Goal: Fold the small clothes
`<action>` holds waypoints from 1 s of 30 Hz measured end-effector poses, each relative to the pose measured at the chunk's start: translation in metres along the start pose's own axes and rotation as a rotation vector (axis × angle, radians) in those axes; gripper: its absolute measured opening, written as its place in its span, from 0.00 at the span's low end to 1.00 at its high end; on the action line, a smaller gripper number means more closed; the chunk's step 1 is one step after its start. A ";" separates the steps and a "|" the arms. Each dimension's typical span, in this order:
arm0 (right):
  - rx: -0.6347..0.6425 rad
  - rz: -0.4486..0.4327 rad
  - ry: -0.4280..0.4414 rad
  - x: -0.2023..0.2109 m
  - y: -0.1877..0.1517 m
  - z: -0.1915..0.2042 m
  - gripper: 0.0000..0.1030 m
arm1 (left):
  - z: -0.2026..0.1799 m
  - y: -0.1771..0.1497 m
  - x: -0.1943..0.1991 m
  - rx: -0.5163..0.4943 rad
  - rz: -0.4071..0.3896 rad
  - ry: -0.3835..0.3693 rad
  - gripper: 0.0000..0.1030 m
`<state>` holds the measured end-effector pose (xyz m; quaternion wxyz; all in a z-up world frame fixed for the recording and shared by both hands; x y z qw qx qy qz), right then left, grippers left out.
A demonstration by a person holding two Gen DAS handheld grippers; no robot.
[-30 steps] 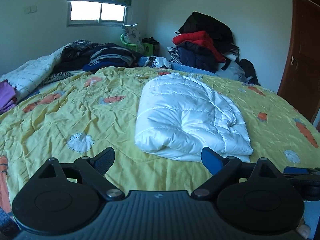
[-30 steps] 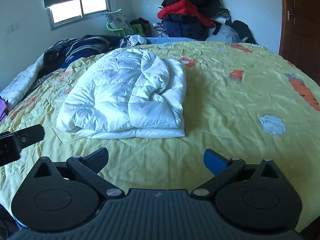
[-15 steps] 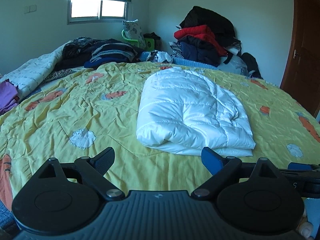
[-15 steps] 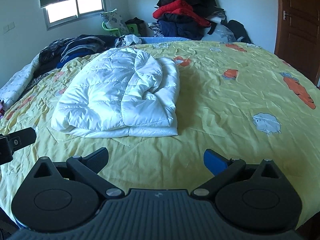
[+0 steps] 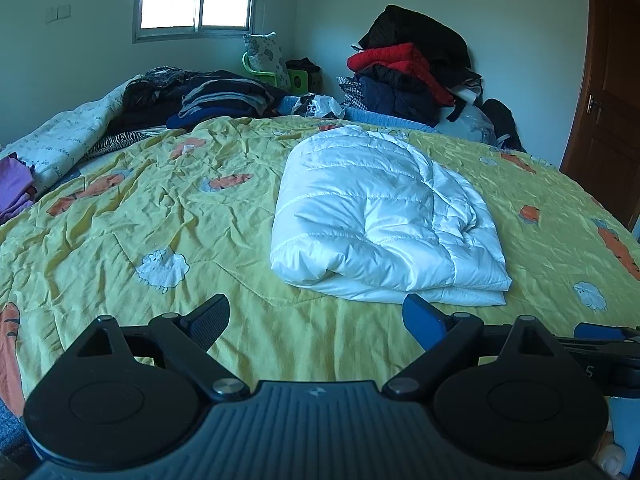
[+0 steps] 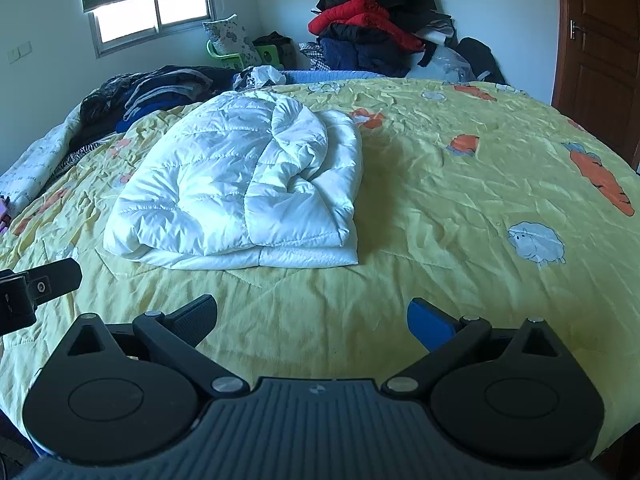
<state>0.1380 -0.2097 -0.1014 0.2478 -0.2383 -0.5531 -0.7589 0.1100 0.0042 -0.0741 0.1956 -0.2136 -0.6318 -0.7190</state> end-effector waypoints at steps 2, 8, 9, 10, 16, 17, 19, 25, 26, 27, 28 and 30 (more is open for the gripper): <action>0.001 0.001 0.000 0.000 0.000 0.000 1.00 | 0.000 0.000 0.000 0.001 0.001 0.000 0.91; 0.000 0.005 0.003 -0.001 -0.002 0.001 1.00 | 0.000 -0.002 -0.001 0.004 0.007 -0.003 0.91; 0.000 0.006 0.004 -0.001 -0.002 0.001 1.00 | 0.000 -0.002 -0.002 0.005 0.009 -0.004 0.91; -0.001 0.006 0.003 -0.001 -0.002 0.001 1.00 | 0.000 -0.002 -0.002 0.006 0.010 -0.004 0.91; 0.000 0.009 0.005 -0.001 -0.002 0.000 1.00 | -0.001 -0.003 -0.002 0.006 0.011 -0.004 0.91; 0.000 0.008 0.004 -0.001 -0.003 0.001 1.00 | -0.001 -0.003 -0.002 0.007 0.011 -0.004 0.91; 0.000 0.008 0.005 -0.001 -0.003 0.001 1.00 | -0.001 -0.003 -0.002 0.007 0.011 -0.004 0.91; -0.001 0.009 0.004 -0.001 -0.003 0.001 1.00 | -0.001 -0.003 -0.002 0.007 0.012 -0.004 0.91; -0.001 0.010 0.004 -0.002 -0.003 0.001 1.00 | -0.001 -0.003 -0.002 0.008 0.013 -0.004 0.91; -0.001 0.010 0.004 -0.002 -0.003 0.001 1.00 | -0.001 -0.003 -0.002 0.008 0.013 -0.005 0.91; -0.001 0.010 0.004 -0.002 -0.004 0.001 1.00 | -0.001 -0.003 -0.002 0.008 0.013 -0.005 0.91; -0.001 0.009 0.004 -0.001 -0.003 0.001 1.00 | -0.001 -0.003 -0.002 0.008 0.013 -0.005 0.91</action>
Point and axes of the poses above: each gripper's, at about its wrist camera, not at the fingertips, and x roughly against the way its jaws point, z to its left, y to its top, the point moved 9 cm from there along -x, roughly the way its jaws point, and after that the axes turned 13 degrees about -x, right-handed, at the moved point
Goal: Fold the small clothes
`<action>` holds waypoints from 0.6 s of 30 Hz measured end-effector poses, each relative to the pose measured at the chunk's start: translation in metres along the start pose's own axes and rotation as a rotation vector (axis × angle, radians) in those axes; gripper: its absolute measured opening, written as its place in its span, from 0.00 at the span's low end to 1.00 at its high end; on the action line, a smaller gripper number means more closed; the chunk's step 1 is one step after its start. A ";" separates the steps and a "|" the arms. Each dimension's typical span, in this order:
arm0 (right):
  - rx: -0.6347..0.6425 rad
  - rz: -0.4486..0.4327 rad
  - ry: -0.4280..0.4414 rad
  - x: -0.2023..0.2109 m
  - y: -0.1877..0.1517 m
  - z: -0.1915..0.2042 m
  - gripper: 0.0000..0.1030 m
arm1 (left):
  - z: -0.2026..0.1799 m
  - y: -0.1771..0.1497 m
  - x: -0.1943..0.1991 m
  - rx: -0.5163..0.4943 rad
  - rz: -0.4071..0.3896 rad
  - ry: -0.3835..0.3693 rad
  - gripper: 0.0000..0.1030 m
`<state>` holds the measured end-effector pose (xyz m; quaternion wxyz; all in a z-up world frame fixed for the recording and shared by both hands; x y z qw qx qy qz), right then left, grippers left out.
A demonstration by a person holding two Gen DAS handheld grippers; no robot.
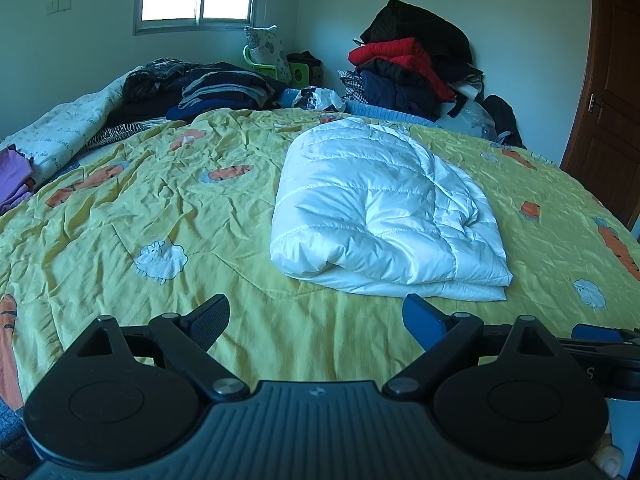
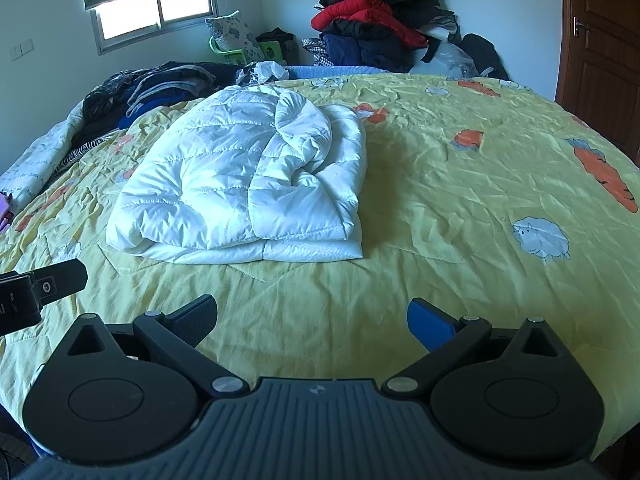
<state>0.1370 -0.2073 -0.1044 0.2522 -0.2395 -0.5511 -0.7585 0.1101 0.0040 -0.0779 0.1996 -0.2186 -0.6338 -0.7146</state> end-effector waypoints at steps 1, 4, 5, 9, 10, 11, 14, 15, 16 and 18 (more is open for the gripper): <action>0.000 0.000 0.000 0.000 0.000 0.000 1.00 | 0.000 0.000 0.000 0.000 0.000 0.000 0.91; 0.000 0.001 0.000 0.000 0.000 0.000 1.00 | 0.000 0.000 0.000 0.000 0.000 0.000 0.91; 0.000 0.002 0.000 0.000 0.000 0.000 1.00 | 0.000 0.000 0.000 0.000 -0.001 0.000 0.91; 0.000 0.002 0.001 0.000 -0.001 0.000 1.00 | 0.000 0.000 0.000 0.000 0.001 -0.001 0.91; 0.000 0.003 0.001 0.000 -0.001 0.000 1.00 | 0.000 0.000 0.000 0.000 0.001 0.000 0.91; 0.000 0.003 0.001 0.000 -0.001 0.000 1.00 | 0.000 0.000 0.000 0.000 0.001 0.000 0.91; 0.000 0.004 0.001 -0.001 -0.001 0.000 1.00 | 0.000 0.000 0.000 0.000 0.000 -0.001 0.91; 0.000 0.004 0.002 0.000 -0.002 0.001 1.00 | 0.000 0.000 0.000 0.000 0.000 -0.001 0.91; 0.000 0.004 0.002 0.000 -0.002 0.001 1.00 | 0.001 0.000 0.000 0.000 0.000 0.000 0.91; 0.000 0.005 0.001 -0.001 -0.001 0.000 1.00 | 0.001 0.000 0.000 0.000 0.001 -0.001 0.91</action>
Point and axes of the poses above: each gripper's, at about its wrist camera, not at the fingertips, and x roughly against the way its jaws point, z to its left, y to its top, the point moved 9 cm from there along -x, roughly the way its jaws point, and after that the axes turned 13 degrees about -x, right-handed, at the moved point
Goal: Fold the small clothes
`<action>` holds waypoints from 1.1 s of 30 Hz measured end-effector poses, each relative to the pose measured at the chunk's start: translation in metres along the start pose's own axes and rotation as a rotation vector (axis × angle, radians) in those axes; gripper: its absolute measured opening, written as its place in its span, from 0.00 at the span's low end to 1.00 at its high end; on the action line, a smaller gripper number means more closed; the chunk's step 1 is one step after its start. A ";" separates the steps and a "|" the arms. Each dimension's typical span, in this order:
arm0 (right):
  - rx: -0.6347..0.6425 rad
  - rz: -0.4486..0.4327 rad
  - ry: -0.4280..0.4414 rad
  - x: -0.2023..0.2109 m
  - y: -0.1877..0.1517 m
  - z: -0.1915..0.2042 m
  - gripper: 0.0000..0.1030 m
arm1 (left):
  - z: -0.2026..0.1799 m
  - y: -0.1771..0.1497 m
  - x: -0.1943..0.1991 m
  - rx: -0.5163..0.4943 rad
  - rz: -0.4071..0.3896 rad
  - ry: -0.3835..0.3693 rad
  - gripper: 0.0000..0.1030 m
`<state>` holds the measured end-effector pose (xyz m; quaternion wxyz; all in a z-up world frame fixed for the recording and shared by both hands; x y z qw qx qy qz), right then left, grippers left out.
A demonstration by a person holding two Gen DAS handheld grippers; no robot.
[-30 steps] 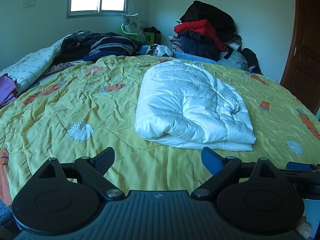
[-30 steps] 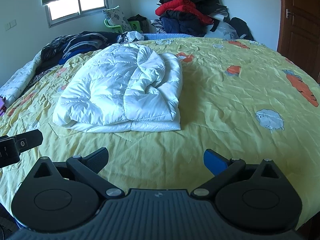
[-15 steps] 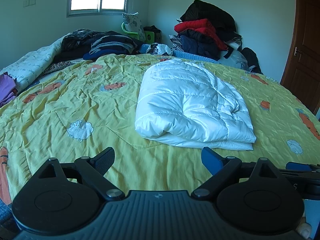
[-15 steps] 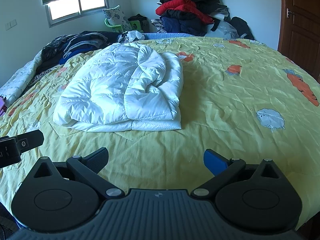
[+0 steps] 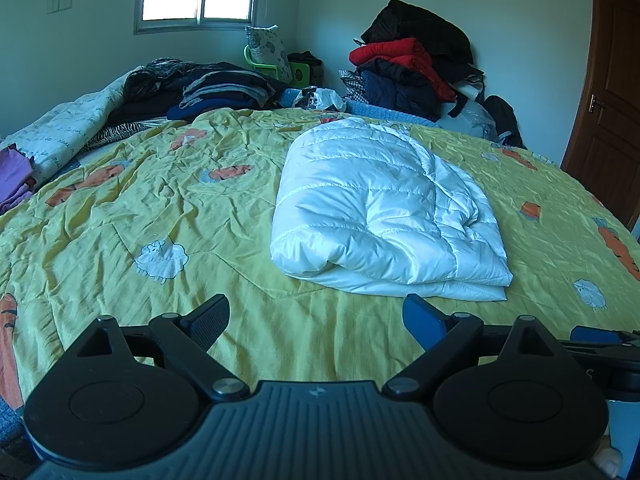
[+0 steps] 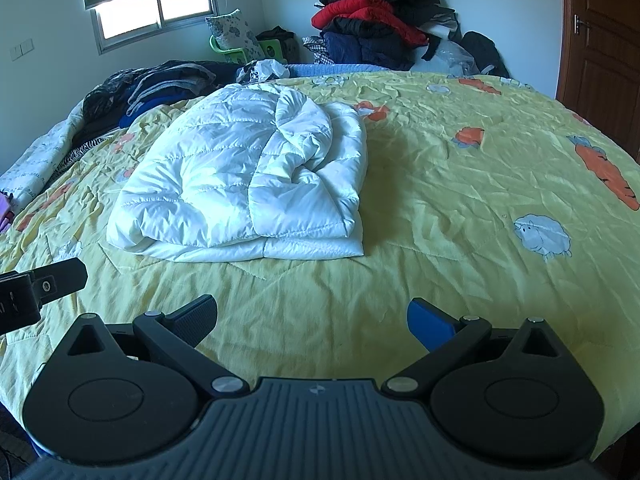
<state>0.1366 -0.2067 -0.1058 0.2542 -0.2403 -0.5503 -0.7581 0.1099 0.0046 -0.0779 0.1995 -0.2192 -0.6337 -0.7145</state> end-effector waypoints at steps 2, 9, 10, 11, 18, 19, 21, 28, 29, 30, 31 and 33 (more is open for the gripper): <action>0.000 0.001 0.001 0.000 -0.001 0.000 1.00 | -0.001 0.000 0.000 0.000 0.002 0.002 0.91; 0.001 0.007 0.003 -0.001 -0.002 0.000 1.00 | -0.001 -0.006 -0.004 0.022 0.021 -0.013 0.91; 0.001 0.007 0.004 -0.001 -0.003 0.000 1.00 | -0.001 -0.007 -0.004 0.027 0.024 -0.016 0.91; 0.000 0.007 0.003 -0.001 -0.002 0.000 1.00 | -0.001 -0.007 -0.004 0.030 0.026 -0.017 0.91; 0.000 0.009 0.005 -0.002 -0.003 0.000 1.00 | -0.002 -0.006 -0.004 0.031 0.026 -0.021 0.91; 0.000 0.009 0.004 -0.002 -0.002 0.000 1.00 | -0.003 -0.006 -0.004 0.032 0.028 -0.025 0.91; 0.000 0.009 0.005 -0.002 -0.002 0.000 1.00 | -0.003 -0.006 -0.005 0.036 0.032 -0.029 0.91; -0.001 0.014 0.008 -0.003 -0.003 -0.001 1.00 | -0.003 -0.005 -0.004 0.050 0.039 -0.056 0.91; -0.001 0.014 0.008 -0.003 -0.002 -0.001 1.00 | -0.004 -0.004 -0.004 0.050 0.037 -0.064 0.91; -0.002 0.015 0.008 -0.003 -0.002 -0.001 1.00 | -0.004 -0.004 -0.003 0.052 0.035 -0.074 0.92; -0.003 0.015 0.008 -0.003 -0.003 0.000 1.00 | -0.004 -0.003 -0.003 0.054 0.033 -0.080 0.97; -0.002 0.017 0.010 -0.004 -0.001 -0.003 1.00 | -0.004 -0.002 -0.002 0.059 0.030 -0.083 1.00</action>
Point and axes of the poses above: each gripper's, at about its wrist camera, not at the fingertips, and x roughly against the way its jaws point, z to its left, y to its top, the point moved 9 cm from there along -x, roughly the way its jaws point, and after that the axes turned 13 degrees about -x, right-handed, at the moved point
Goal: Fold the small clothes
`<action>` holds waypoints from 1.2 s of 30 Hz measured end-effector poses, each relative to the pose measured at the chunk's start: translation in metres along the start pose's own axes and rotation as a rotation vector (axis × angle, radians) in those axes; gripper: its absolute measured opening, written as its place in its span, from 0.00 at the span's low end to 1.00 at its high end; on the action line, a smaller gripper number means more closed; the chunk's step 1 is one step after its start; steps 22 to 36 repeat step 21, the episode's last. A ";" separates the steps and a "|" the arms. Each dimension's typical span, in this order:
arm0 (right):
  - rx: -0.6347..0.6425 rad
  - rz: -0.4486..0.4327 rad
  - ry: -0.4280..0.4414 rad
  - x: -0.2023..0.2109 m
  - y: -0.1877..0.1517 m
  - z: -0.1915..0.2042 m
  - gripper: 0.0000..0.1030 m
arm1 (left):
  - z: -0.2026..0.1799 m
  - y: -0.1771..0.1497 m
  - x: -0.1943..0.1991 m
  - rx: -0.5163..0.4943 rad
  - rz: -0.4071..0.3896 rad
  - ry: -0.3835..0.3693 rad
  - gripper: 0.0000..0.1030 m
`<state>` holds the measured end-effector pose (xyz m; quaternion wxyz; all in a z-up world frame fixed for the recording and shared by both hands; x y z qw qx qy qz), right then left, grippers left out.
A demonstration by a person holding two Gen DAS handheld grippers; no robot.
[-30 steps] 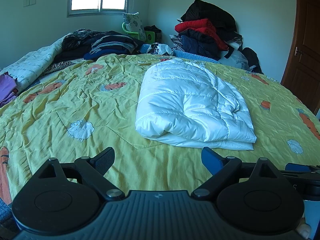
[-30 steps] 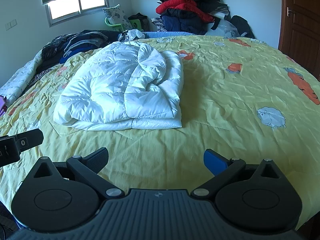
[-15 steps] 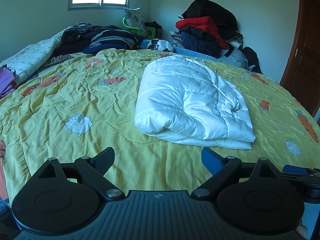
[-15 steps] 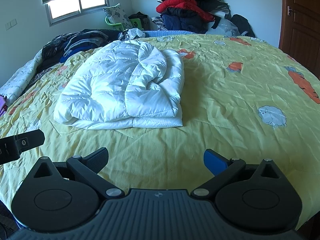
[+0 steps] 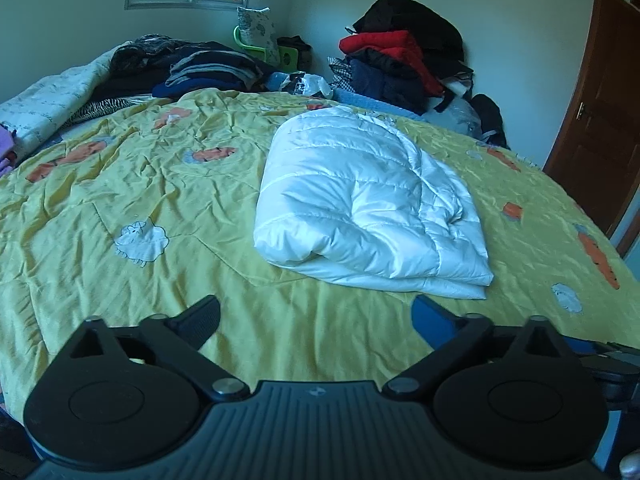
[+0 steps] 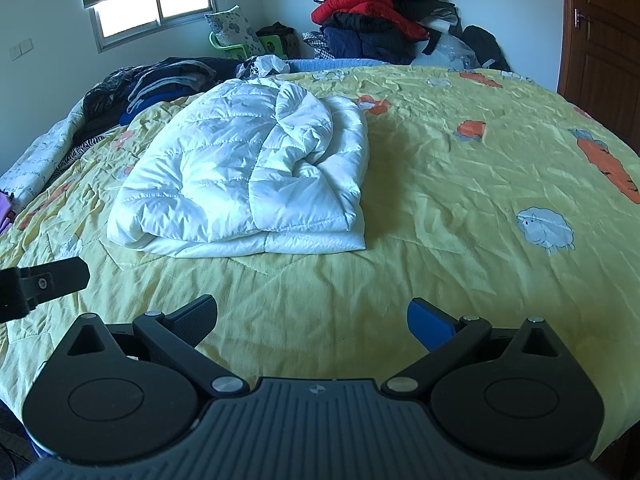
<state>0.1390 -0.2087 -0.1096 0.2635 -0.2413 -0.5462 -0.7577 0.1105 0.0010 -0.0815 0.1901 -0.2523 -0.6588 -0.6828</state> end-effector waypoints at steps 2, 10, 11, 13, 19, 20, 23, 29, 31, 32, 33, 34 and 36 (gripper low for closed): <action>0.000 0.001 0.000 0.000 0.000 0.000 1.00 | 0.000 0.000 -0.001 -0.012 0.009 0.016 1.00; -0.006 0.004 0.000 0.001 -0.002 0.001 1.00 | 0.000 0.000 -0.001 0.003 -0.007 -0.009 1.00; -0.006 0.005 0.000 0.001 -0.002 0.002 1.00 | 0.000 -0.001 -0.001 0.012 -0.007 -0.006 1.00; -0.007 0.005 0.000 0.001 -0.002 0.001 1.00 | 0.003 -0.001 0.001 0.019 -0.007 0.012 1.00; -0.010 0.009 0.002 0.000 -0.001 0.000 1.00 | 0.001 0.001 0.005 -0.006 -0.018 0.027 1.00; -0.010 0.010 0.002 0.000 -0.001 -0.001 1.00 | 0.000 0.002 0.006 -0.014 -0.026 0.025 1.00; -0.011 0.010 0.001 0.000 -0.001 -0.001 1.00 | -0.001 0.003 0.006 -0.020 -0.031 0.019 1.00; -0.011 0.010 0.001 0.000 -0.001 -0.001 1.00 | -0.001 0.003 0.006 -0.020 -0.031 0.019 1.00; -0.011 0.010 0.001 0.000 -0.001 -0.001 1.00 | -0.001 0.003 0.006 -0.020 -0.031 0.019 1.00; -0.011 0.010 0.001 0.000 -0.001 -0.001 1.00 | -0.001 0.003 0.006 -0.020 -0.031 0.019 1.00; -0.011 0.010 0.001 0.000 -0.001 -0.001 1.00 | -0.001 0.003 0.006 -0.020 -0.031 0.019 1.00; -0.011 0.010 0.001 0.000 -0.001 -0.001 1.00 | -0.001 0.003 0.006 -0.020 -0.031 0.019 1.00; -0.011 0.010 0.001 0.000 -0.001 -0.001 1.00 | -0.001 0.003 0.006 -0.020 -0.031 0.019 1.00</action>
Point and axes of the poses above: each gripper's, at about its wrist camera, not at the fingertips, and x roughly against the way its jaws point, z to its left, y to its top, the point moved 9 cm from there along -x, roughly the way its jaws point, and after that the axes turned 13 degrees about -x, right-handed, at the moved point
